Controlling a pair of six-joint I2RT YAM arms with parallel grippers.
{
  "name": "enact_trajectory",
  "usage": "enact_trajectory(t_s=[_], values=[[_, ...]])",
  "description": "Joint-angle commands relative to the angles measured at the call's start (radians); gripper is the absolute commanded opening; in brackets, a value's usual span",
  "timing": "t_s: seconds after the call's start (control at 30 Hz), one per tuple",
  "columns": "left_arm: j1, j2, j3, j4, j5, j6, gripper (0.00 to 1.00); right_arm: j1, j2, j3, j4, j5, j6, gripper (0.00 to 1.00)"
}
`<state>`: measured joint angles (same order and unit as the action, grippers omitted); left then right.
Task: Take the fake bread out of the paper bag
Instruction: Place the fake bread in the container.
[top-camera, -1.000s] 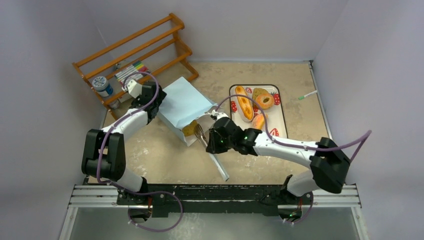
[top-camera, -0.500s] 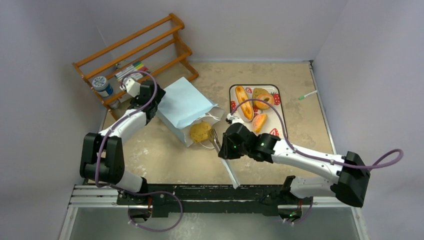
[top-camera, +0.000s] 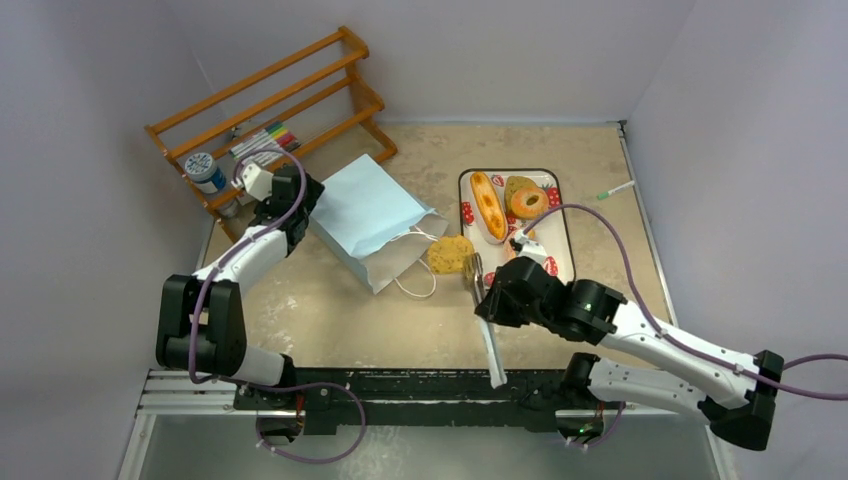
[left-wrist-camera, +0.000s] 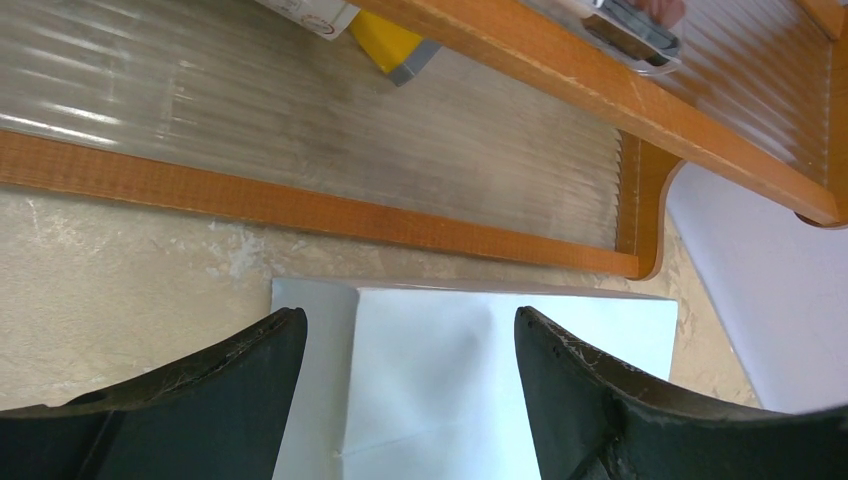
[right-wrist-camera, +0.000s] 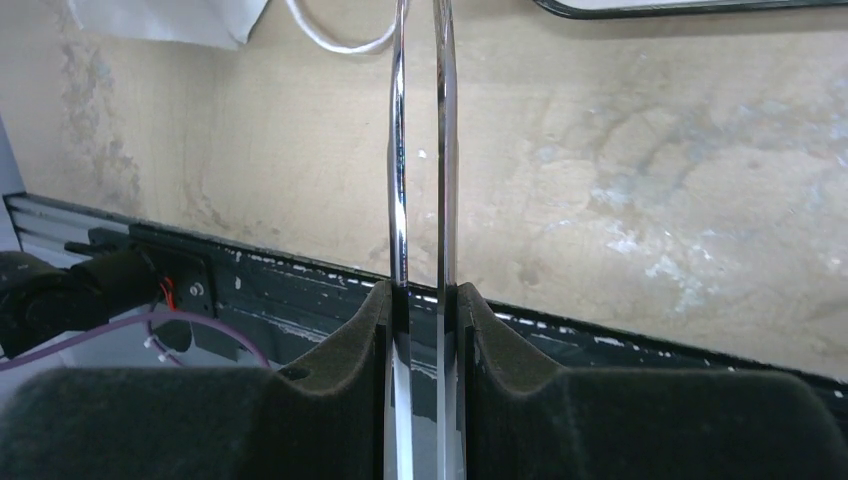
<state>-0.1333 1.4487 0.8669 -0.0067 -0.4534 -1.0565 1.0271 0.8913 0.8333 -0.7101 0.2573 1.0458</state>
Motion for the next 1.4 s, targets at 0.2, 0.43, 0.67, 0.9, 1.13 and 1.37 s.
enact_trajectory(t_s=[0.2,0.43,0.67,0.9,1.13,1.37], values=[[0.015,-0.052,-0.045,0.073,0.015,-0.025,0.76,0.004,-0.117,0.062,-0.209,0.185,0.246,0.05],[0.014,-0.056,-0.071,0.092,0.024,-0.031,0.76,0.001,-0.114,0.126,-0.328,0.317,0.399,0.05],[0.015,-0.048,-0.080,0.107,0.023,-0.031,0.76,-0.098,-0.021,0.160,-0.195,0.311,0.270,0.06],[0.015,-0.035,-0.083,0.123,0.032,-0.036,0.75,-0.426,0.134,0.225,0.080,0.131,-0.128,0.06],[0.015,-0.033,-0.083,0.127,0.031,-0.044,0.75,-0.618,0.277,0.238,0.232,-0.047,-0.282,0.06],[0.015,-0.022,-0.083,0.133,0.028,-0.048,0.75,-0.641,0.342,0.197,0.305,-0.124,-0.282,0.12]])
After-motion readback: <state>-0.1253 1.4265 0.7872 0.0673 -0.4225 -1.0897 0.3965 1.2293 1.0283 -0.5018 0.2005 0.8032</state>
